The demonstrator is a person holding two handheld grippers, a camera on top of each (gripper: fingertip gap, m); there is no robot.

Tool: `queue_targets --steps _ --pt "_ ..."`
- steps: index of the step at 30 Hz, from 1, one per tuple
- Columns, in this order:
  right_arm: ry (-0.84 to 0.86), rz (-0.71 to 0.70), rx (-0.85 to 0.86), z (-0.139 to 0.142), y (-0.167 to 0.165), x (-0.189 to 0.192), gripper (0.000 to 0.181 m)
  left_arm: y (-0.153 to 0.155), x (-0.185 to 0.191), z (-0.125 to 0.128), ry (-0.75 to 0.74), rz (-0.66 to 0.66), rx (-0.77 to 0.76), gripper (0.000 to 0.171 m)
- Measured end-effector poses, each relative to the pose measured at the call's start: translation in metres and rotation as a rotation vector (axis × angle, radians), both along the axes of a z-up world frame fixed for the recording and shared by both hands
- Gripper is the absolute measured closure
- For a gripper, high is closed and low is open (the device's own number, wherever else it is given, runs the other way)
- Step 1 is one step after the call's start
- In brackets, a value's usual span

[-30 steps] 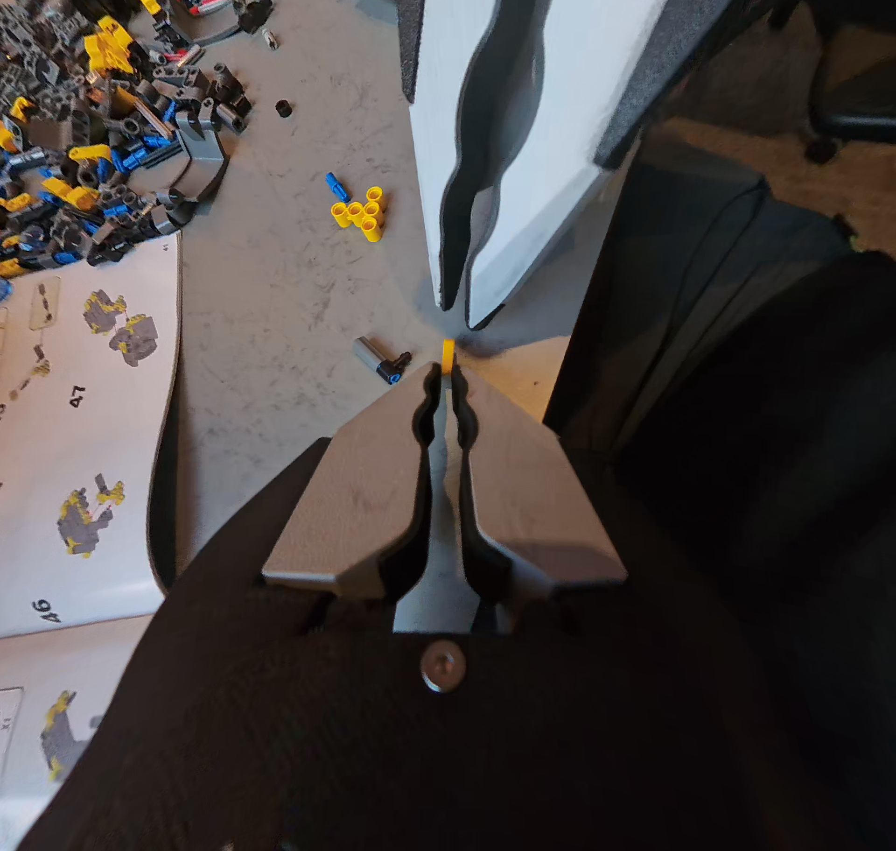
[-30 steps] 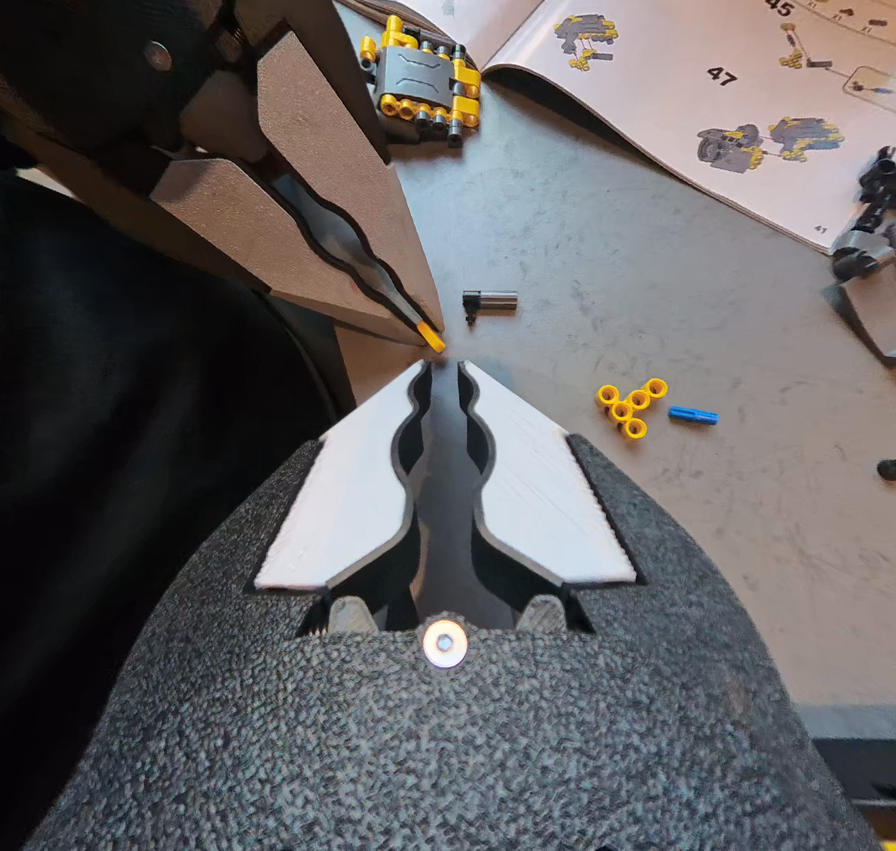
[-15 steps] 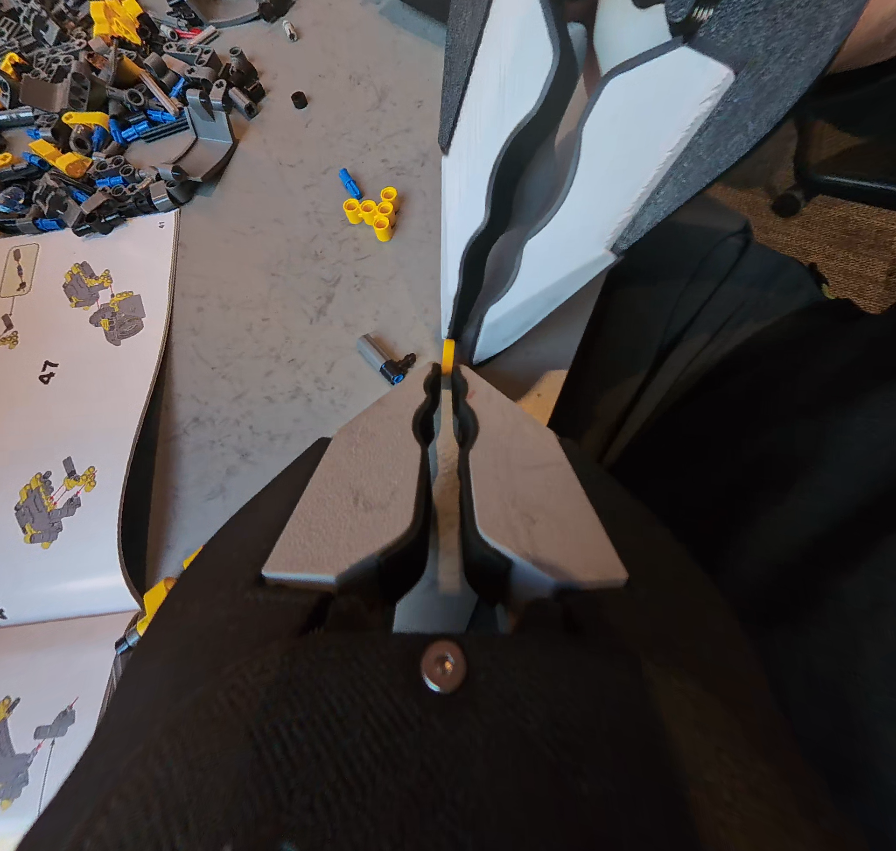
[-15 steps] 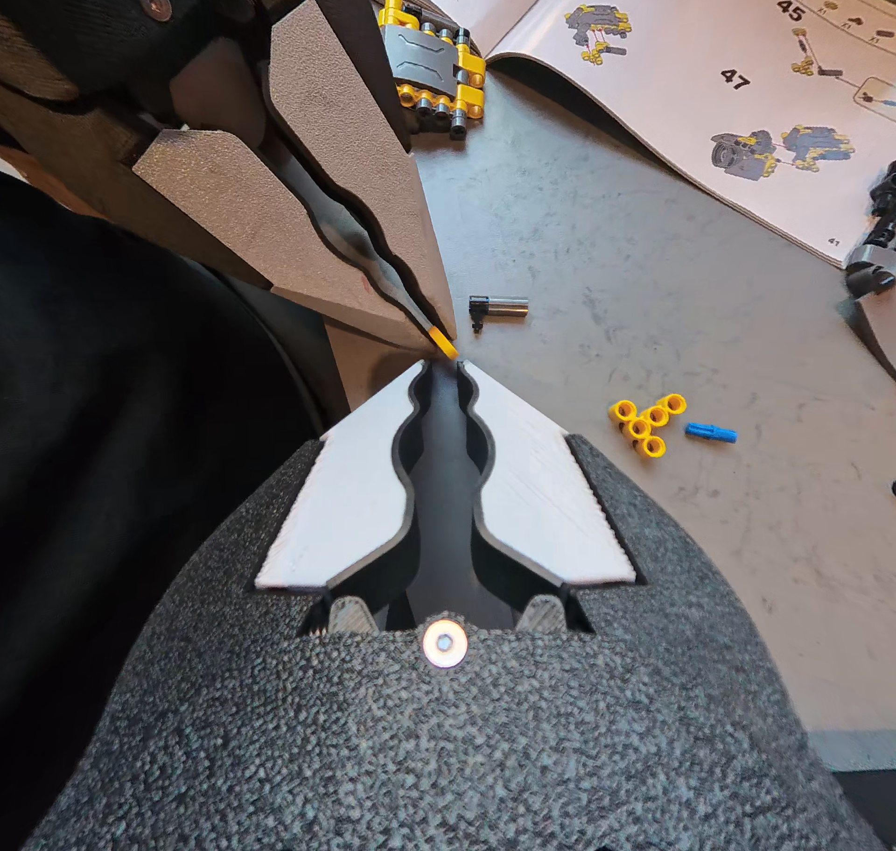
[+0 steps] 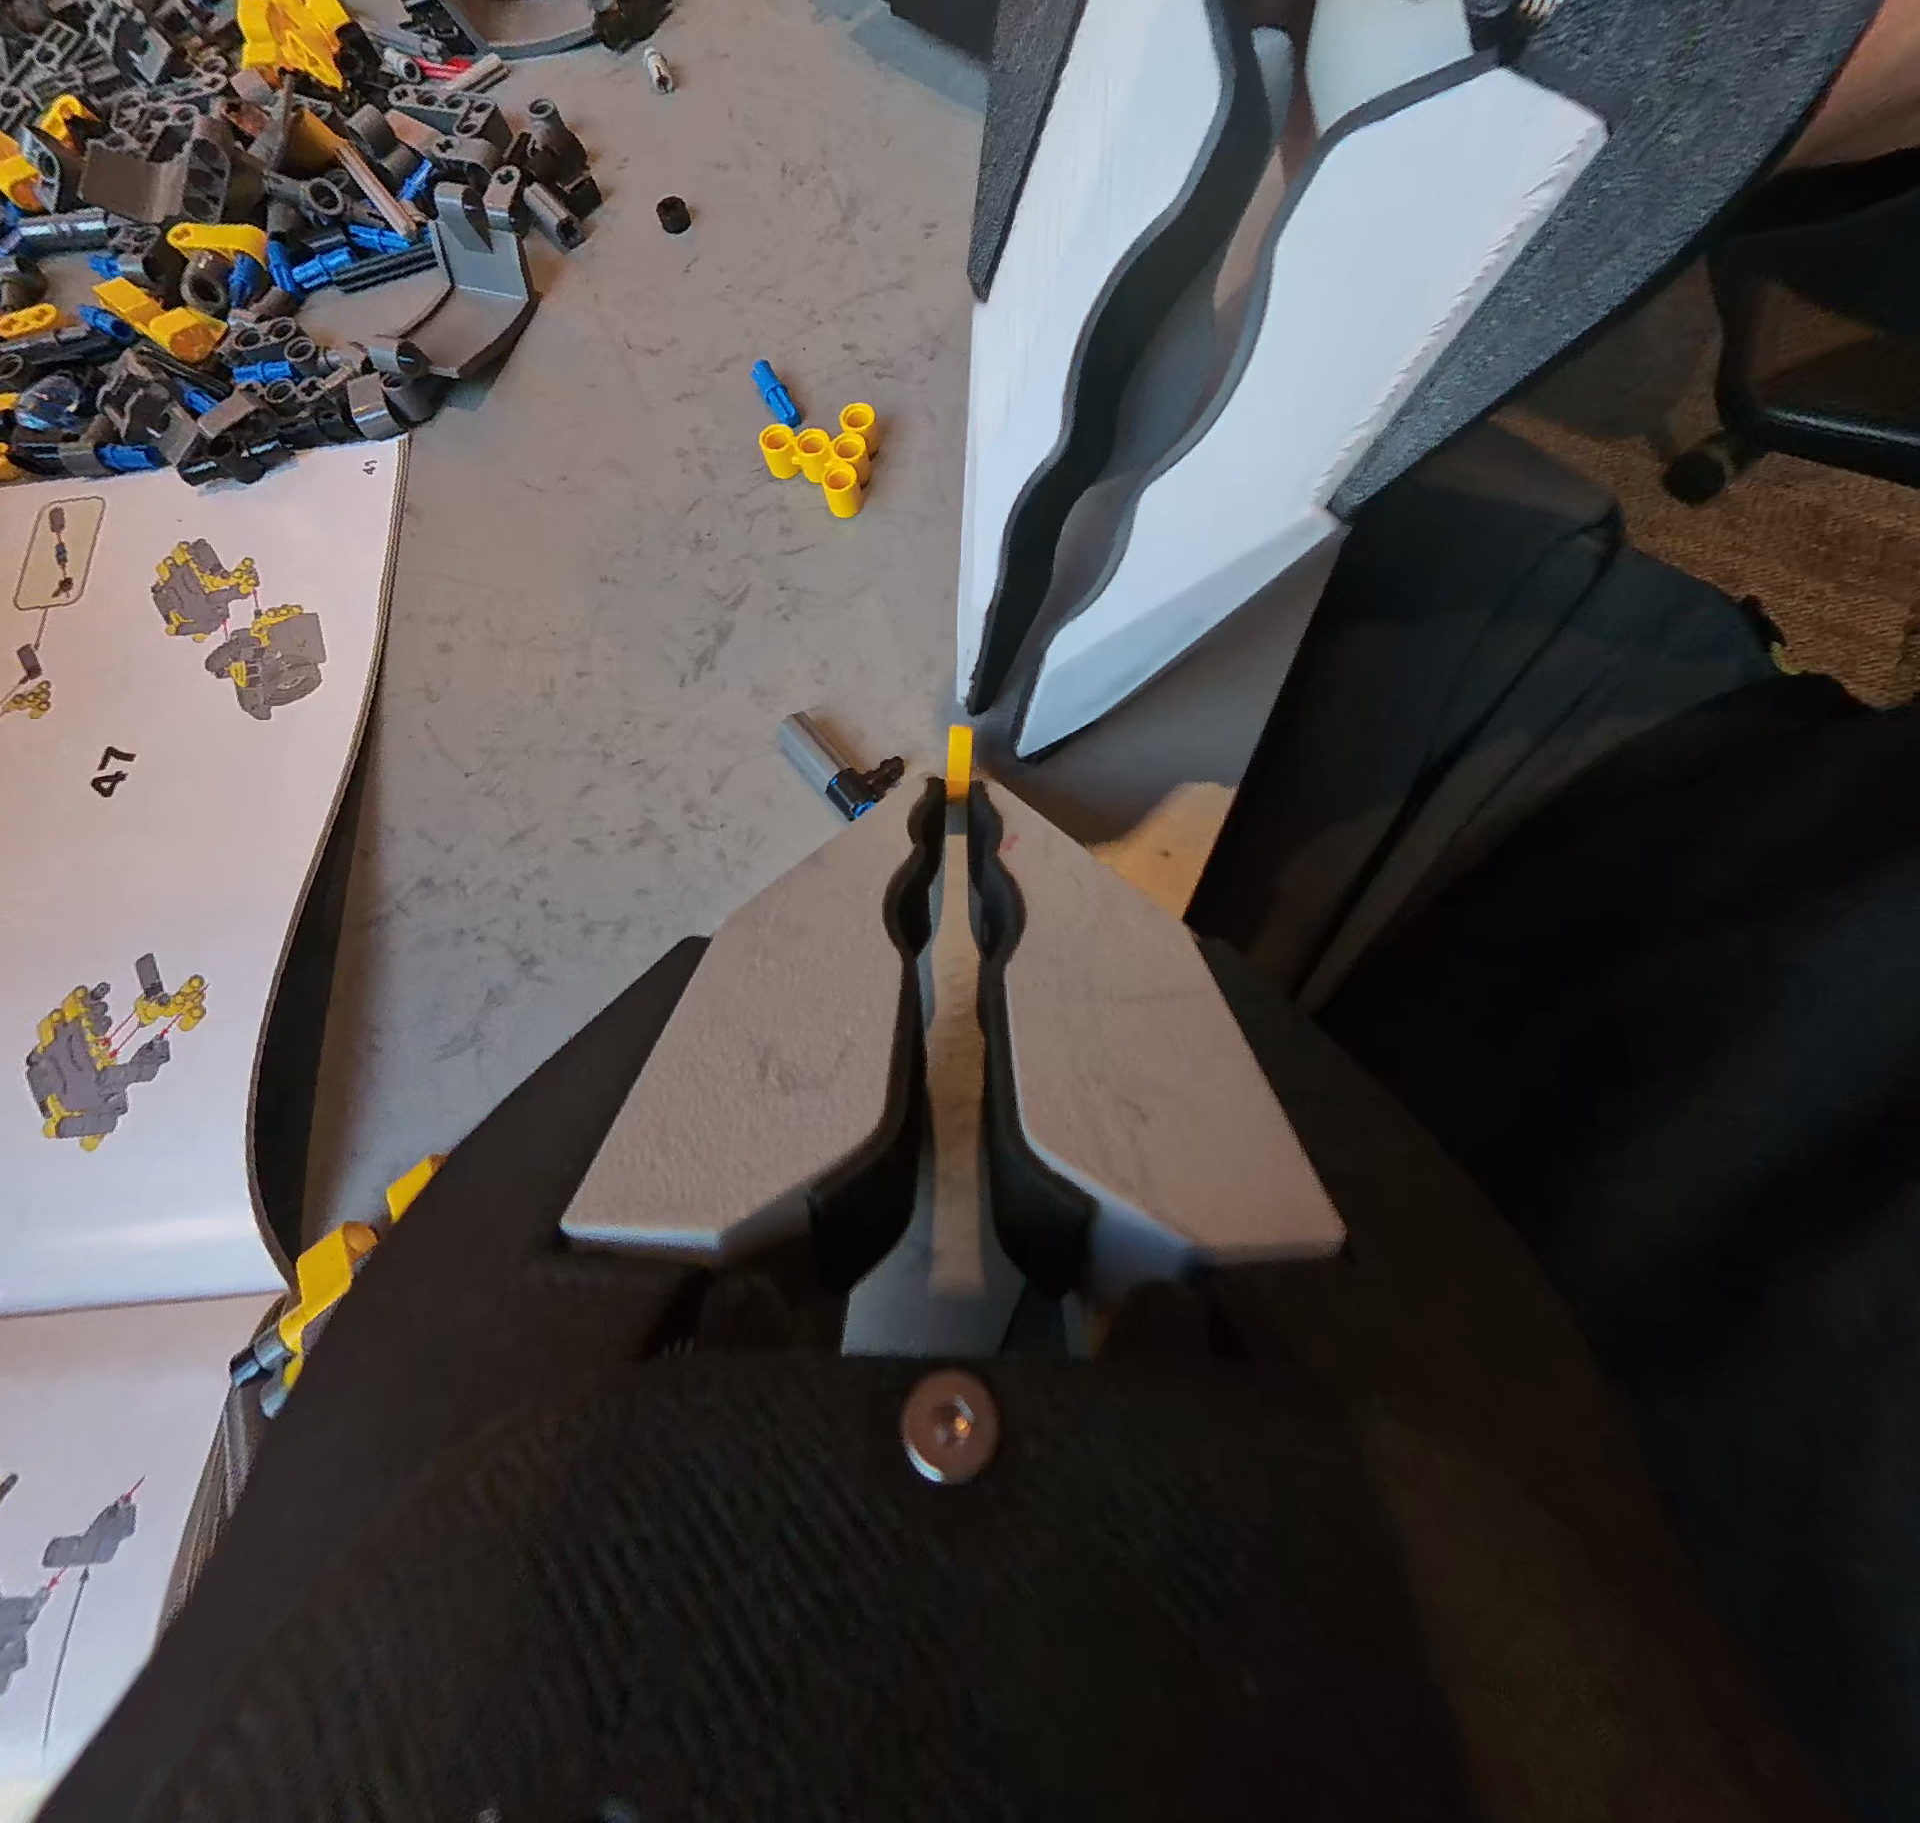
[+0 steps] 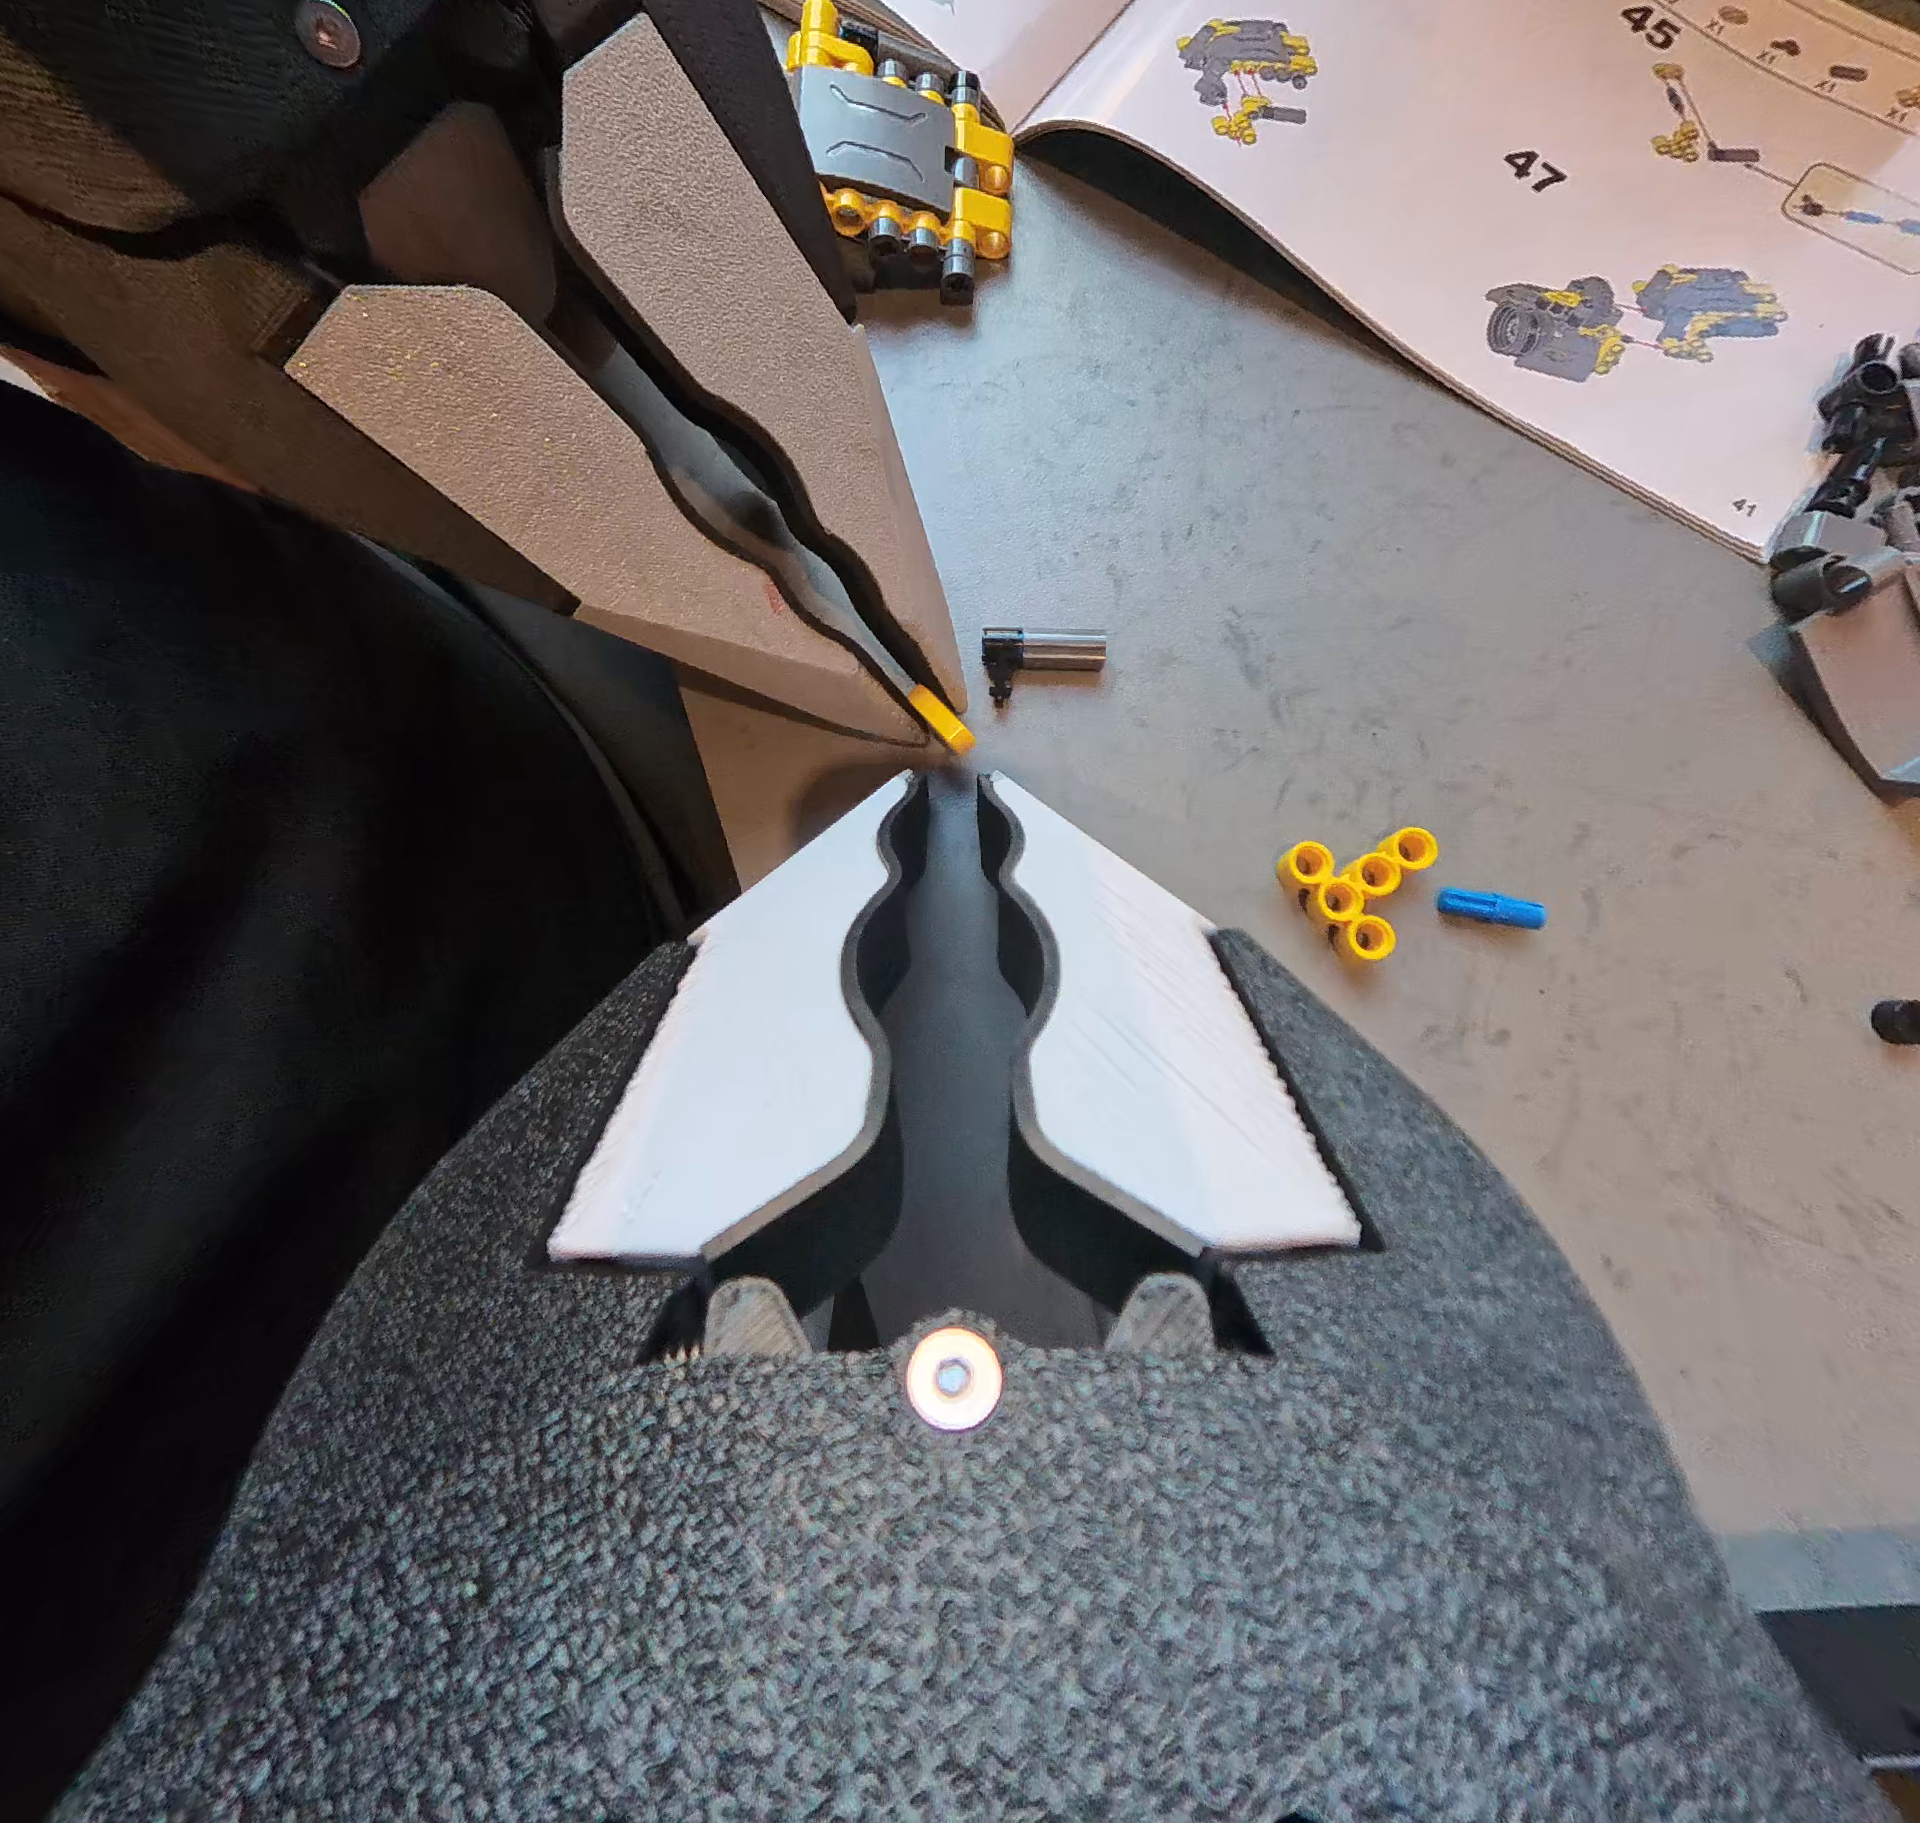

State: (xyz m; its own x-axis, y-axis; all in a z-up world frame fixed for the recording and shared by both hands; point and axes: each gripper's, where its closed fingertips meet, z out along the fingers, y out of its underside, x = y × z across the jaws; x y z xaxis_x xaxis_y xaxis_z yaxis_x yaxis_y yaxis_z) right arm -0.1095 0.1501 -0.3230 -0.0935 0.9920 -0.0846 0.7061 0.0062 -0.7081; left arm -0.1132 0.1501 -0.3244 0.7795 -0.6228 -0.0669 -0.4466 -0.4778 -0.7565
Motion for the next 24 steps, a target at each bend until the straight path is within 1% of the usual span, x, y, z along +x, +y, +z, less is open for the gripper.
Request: queue_targets --steps 10,24 --pt "0.000 0.021 0.001 -0.0022 -0.0054 -0.0016 0.175 -0.0002 0.0017 0.0000 -0.011 0.004 -0.004 0.171" --pt "0.005 -0.008 0.001 -0.0021 0.0000 -0.0020 0.176 -0.0018 0.0034 0.0000 -0.030 -0.008 -0.021 0.170"
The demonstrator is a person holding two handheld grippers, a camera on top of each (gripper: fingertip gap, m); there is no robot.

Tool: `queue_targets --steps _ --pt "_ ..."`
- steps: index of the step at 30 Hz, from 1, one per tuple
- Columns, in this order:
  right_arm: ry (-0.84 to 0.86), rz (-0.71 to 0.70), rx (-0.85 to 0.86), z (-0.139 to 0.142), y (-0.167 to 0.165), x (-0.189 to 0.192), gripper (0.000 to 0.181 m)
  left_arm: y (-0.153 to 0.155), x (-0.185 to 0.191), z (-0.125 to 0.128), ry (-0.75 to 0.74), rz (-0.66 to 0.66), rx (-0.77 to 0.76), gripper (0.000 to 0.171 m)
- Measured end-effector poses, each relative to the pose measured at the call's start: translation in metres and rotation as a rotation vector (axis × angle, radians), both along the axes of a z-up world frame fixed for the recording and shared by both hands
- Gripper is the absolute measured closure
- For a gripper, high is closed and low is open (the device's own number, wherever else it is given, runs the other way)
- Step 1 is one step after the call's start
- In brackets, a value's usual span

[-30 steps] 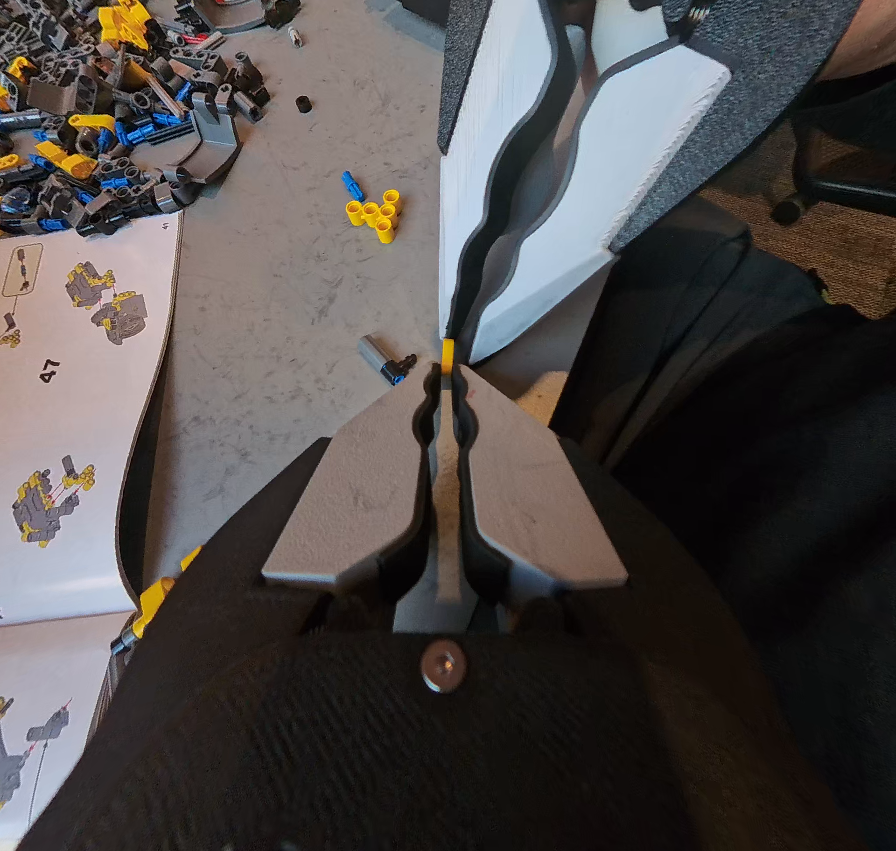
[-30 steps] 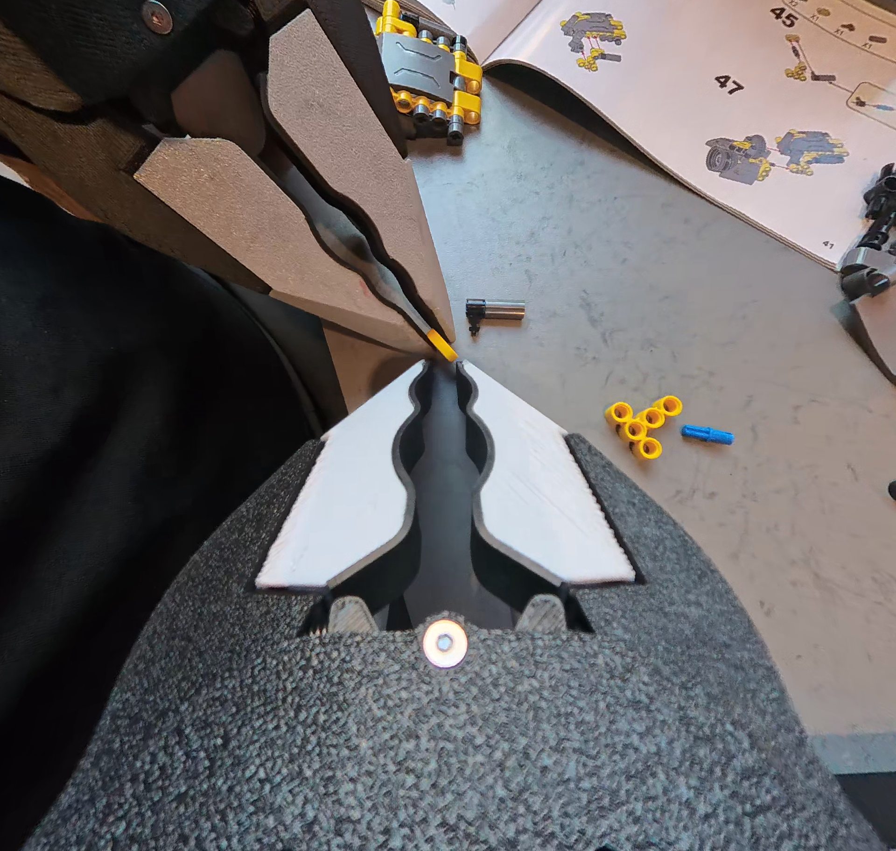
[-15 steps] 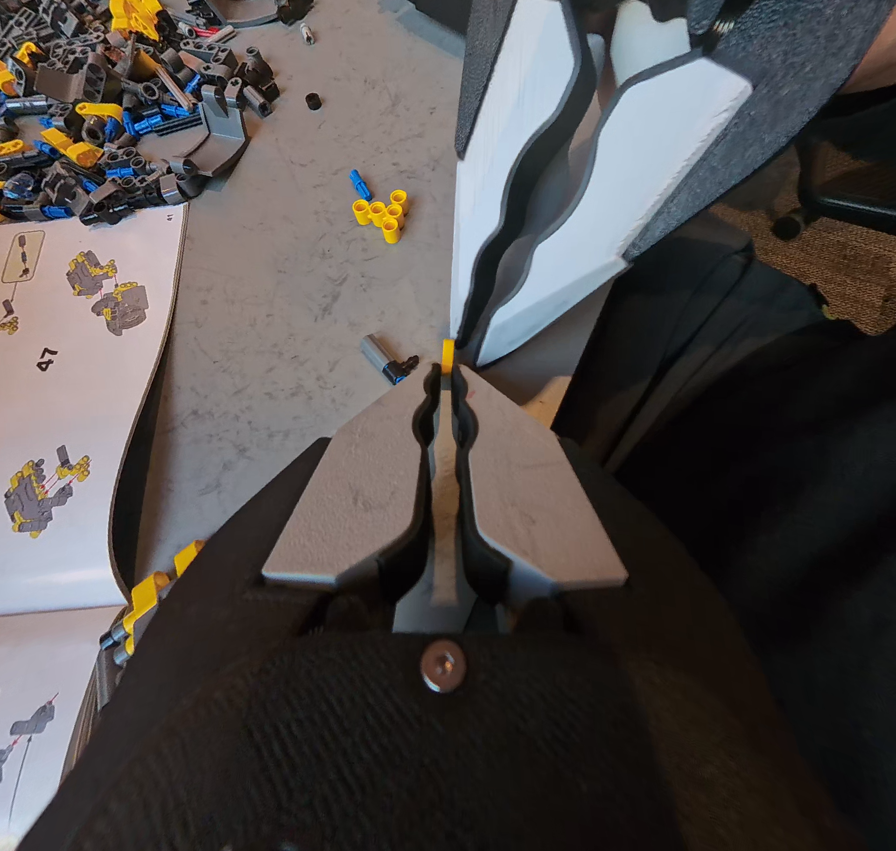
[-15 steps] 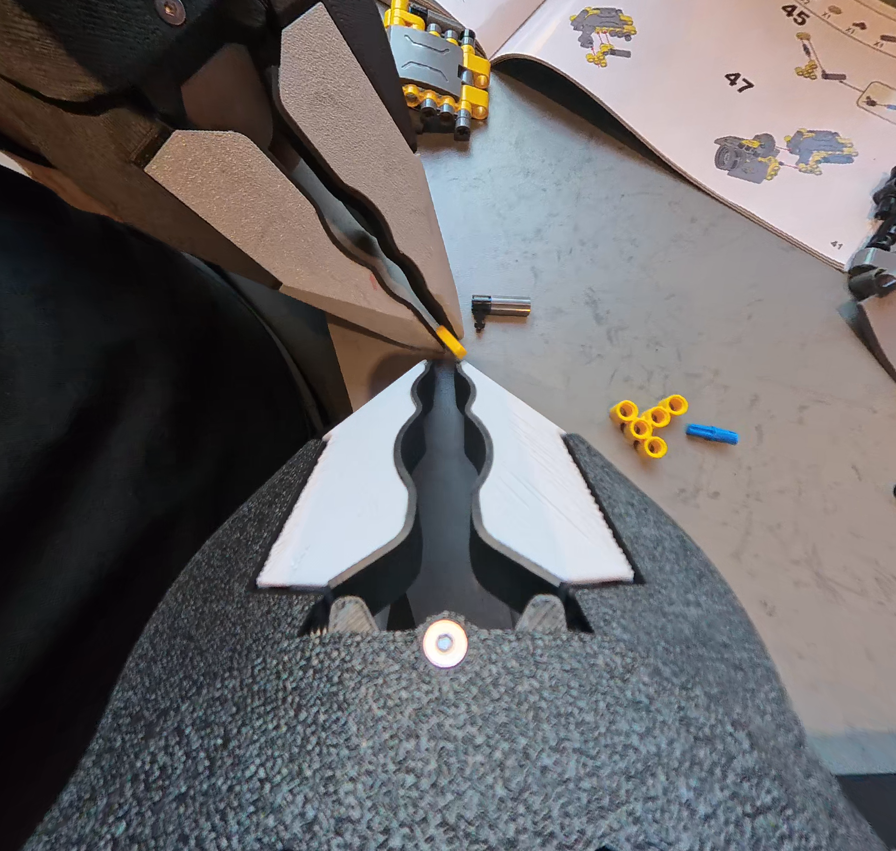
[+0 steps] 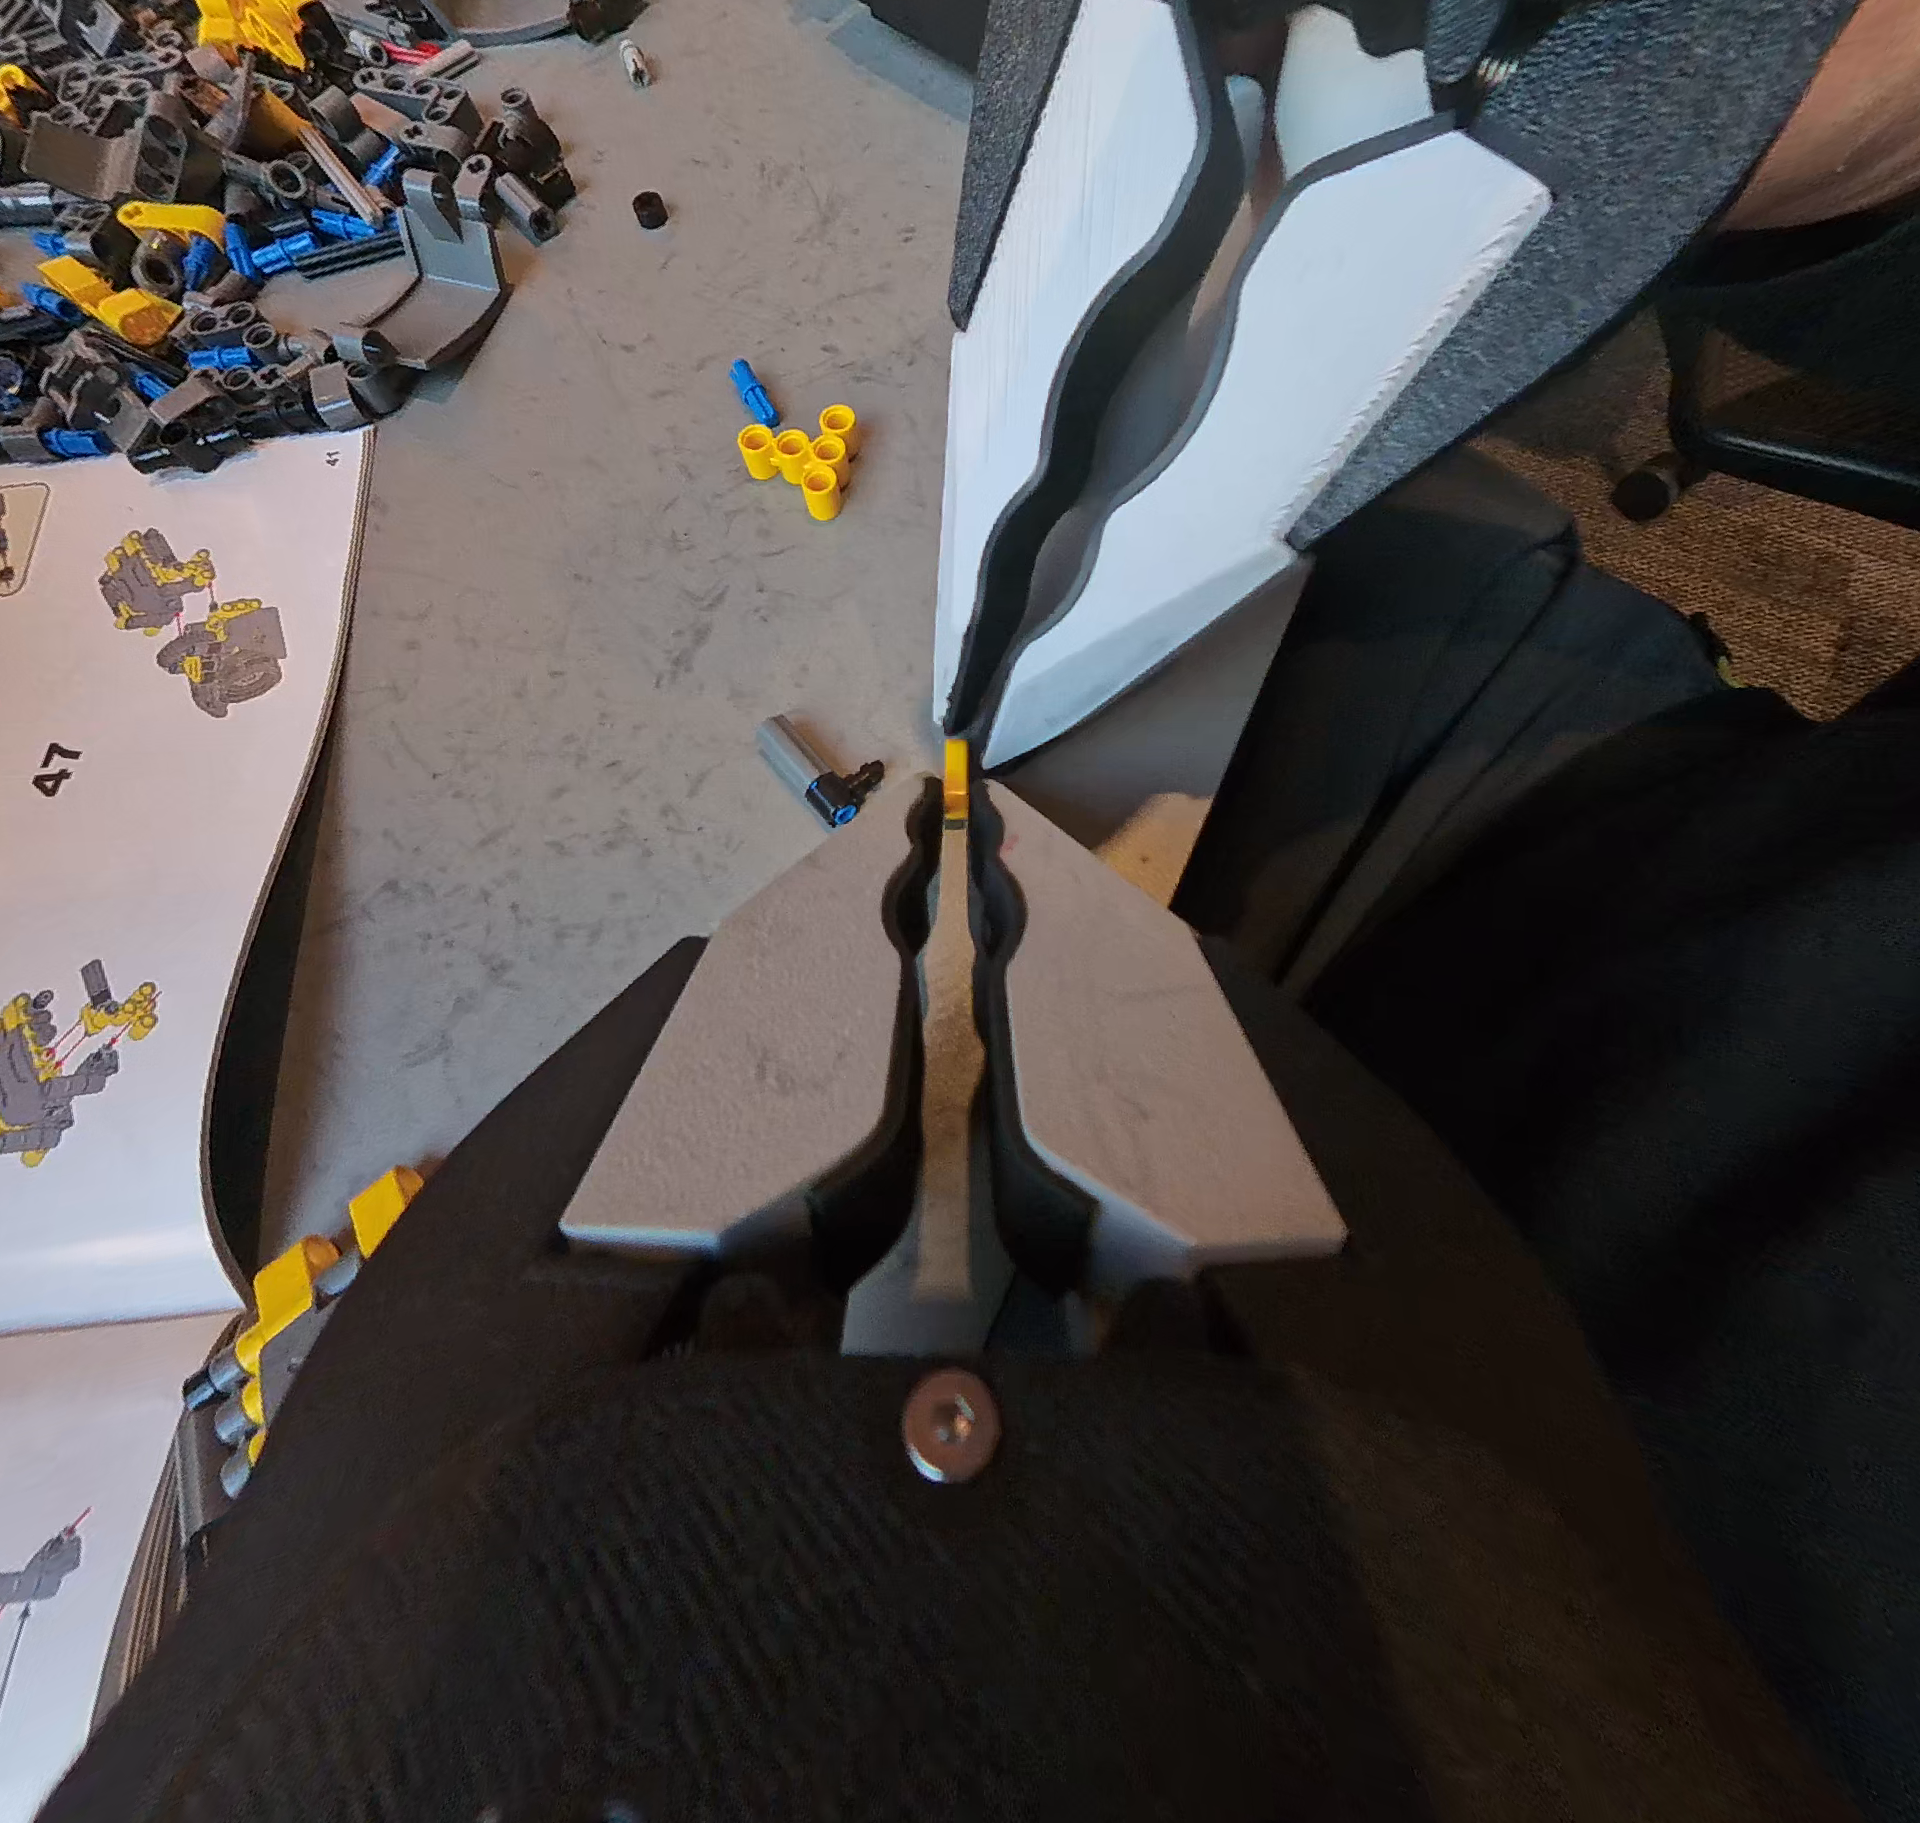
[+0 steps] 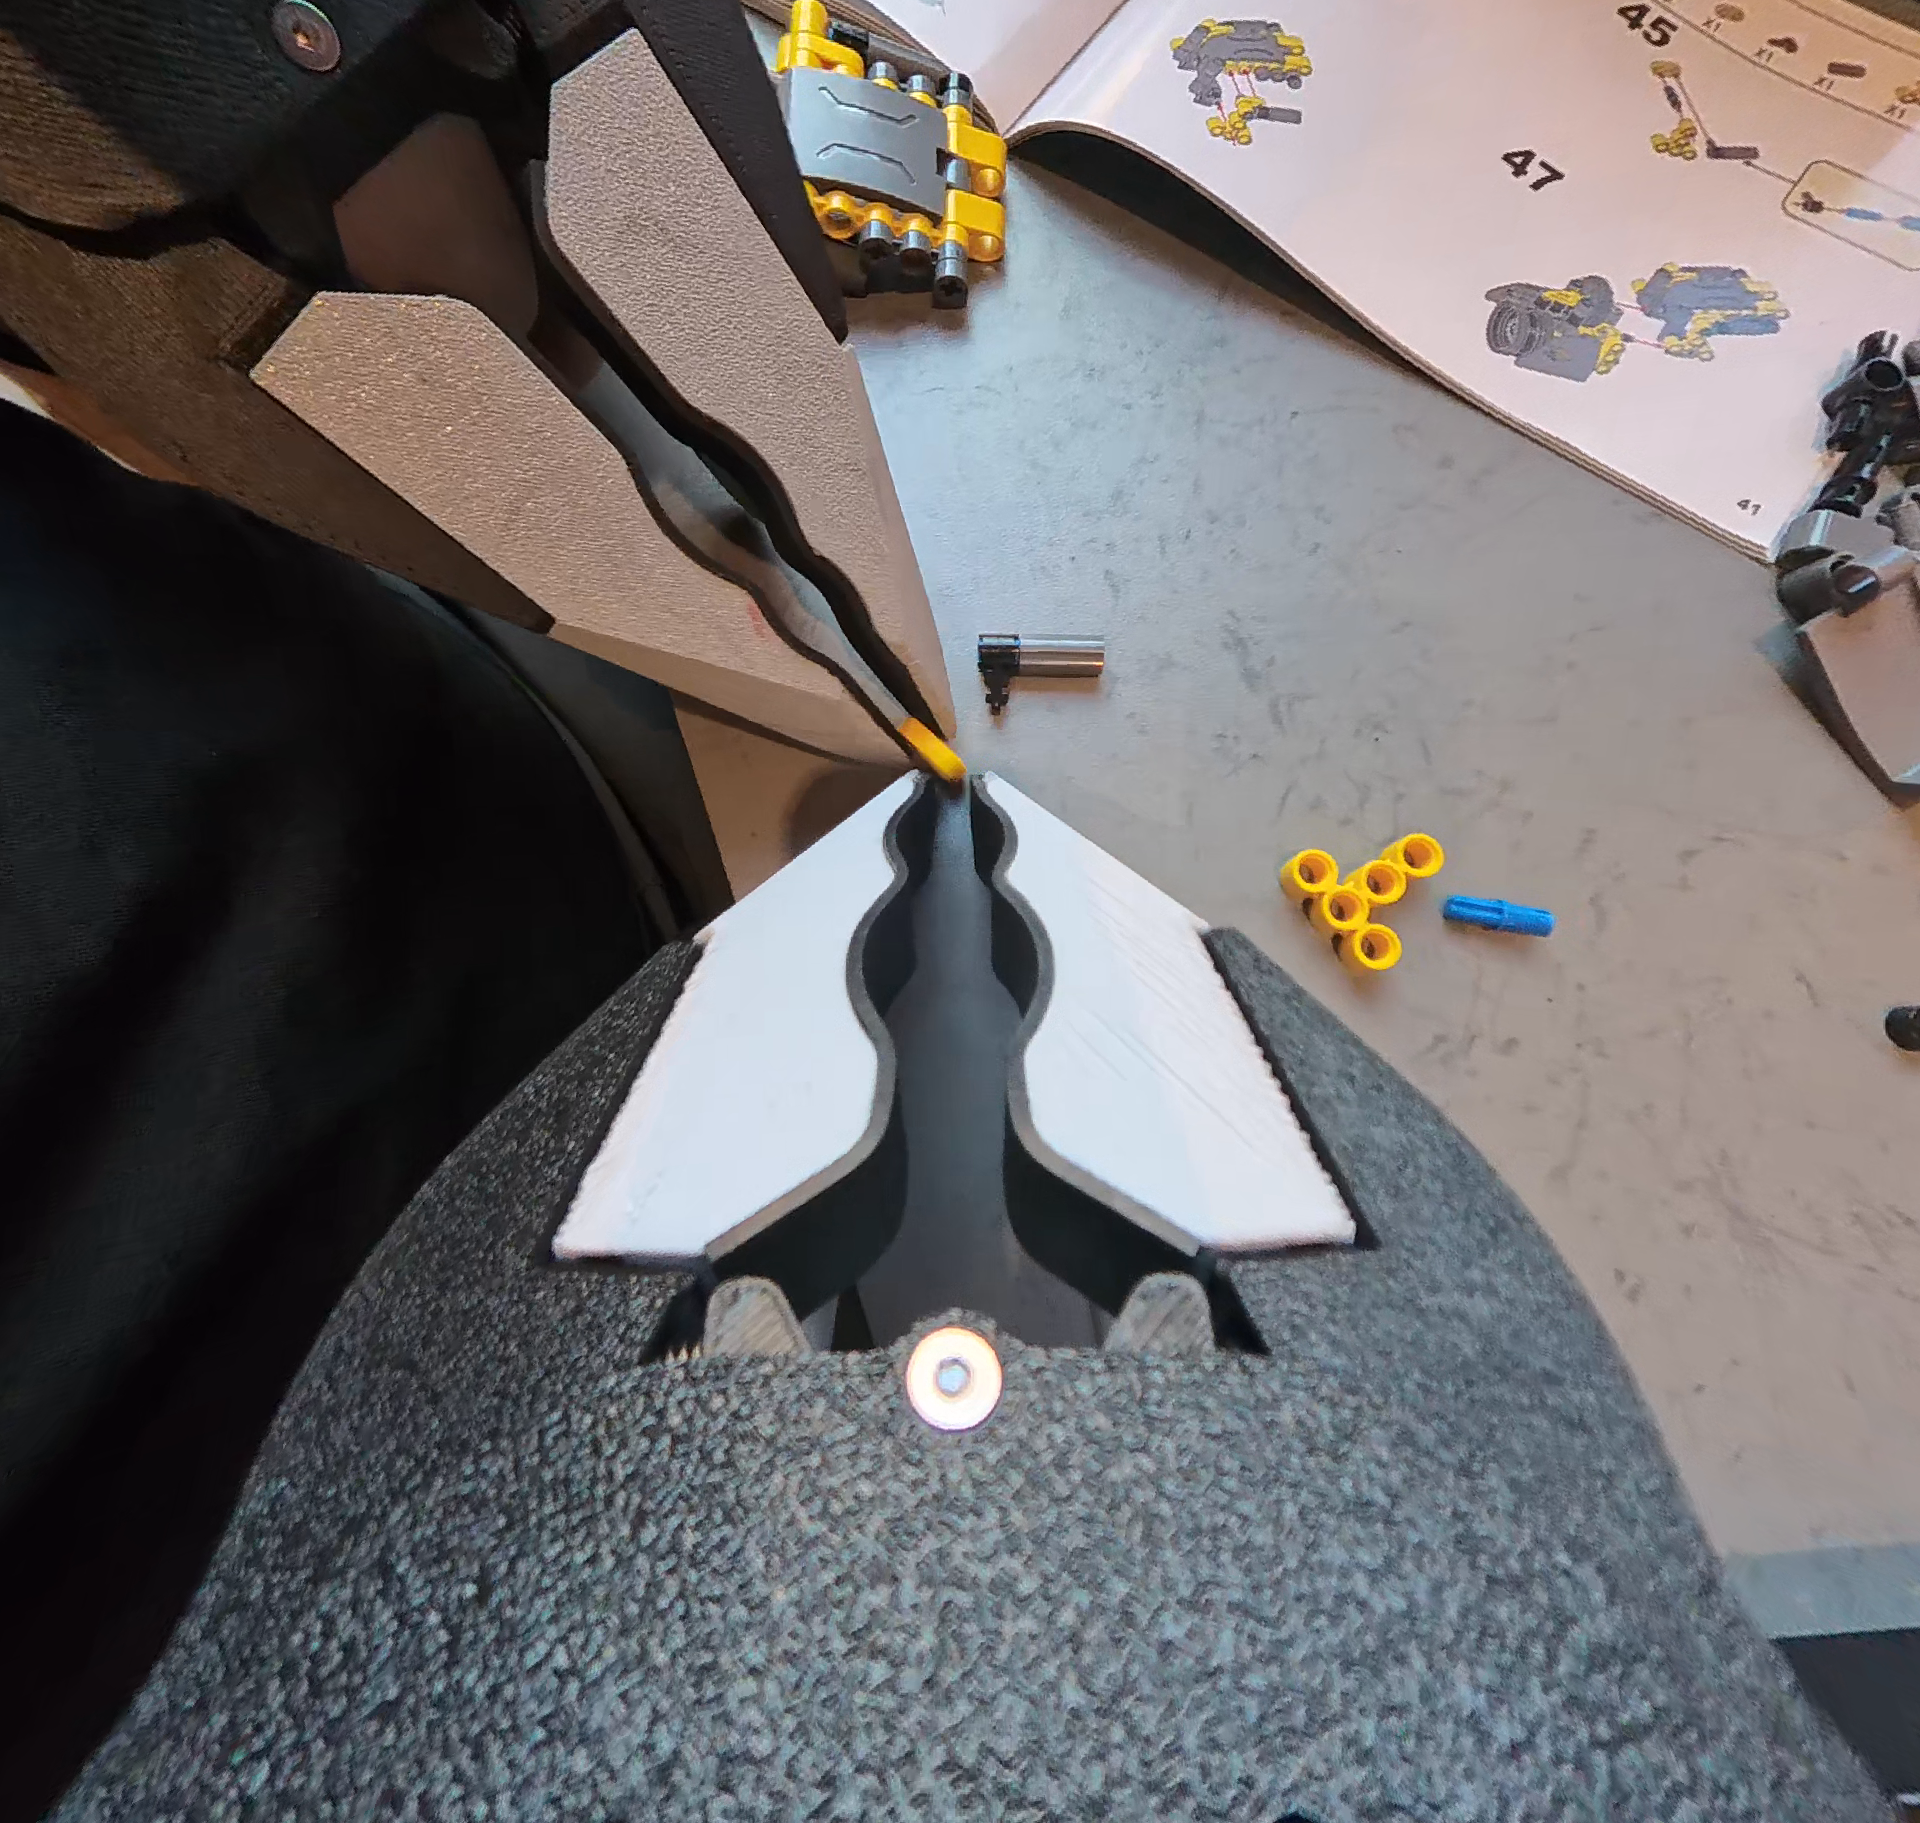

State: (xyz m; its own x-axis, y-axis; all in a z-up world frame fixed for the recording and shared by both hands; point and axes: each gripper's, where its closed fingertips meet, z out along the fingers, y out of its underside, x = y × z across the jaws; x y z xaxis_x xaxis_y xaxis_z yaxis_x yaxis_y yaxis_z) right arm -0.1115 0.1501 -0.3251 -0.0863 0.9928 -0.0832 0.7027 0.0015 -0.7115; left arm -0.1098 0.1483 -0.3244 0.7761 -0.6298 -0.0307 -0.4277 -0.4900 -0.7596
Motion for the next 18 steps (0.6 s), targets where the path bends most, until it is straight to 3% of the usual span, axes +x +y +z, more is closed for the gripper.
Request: queue_targets --steps 18 --pt "0.003 -0.044 0.018 0.0000 0.0092 -0.0012 0.176 -0.0078 0.0071 0.0003 -0.027 -0.025 -0.055 0.148"
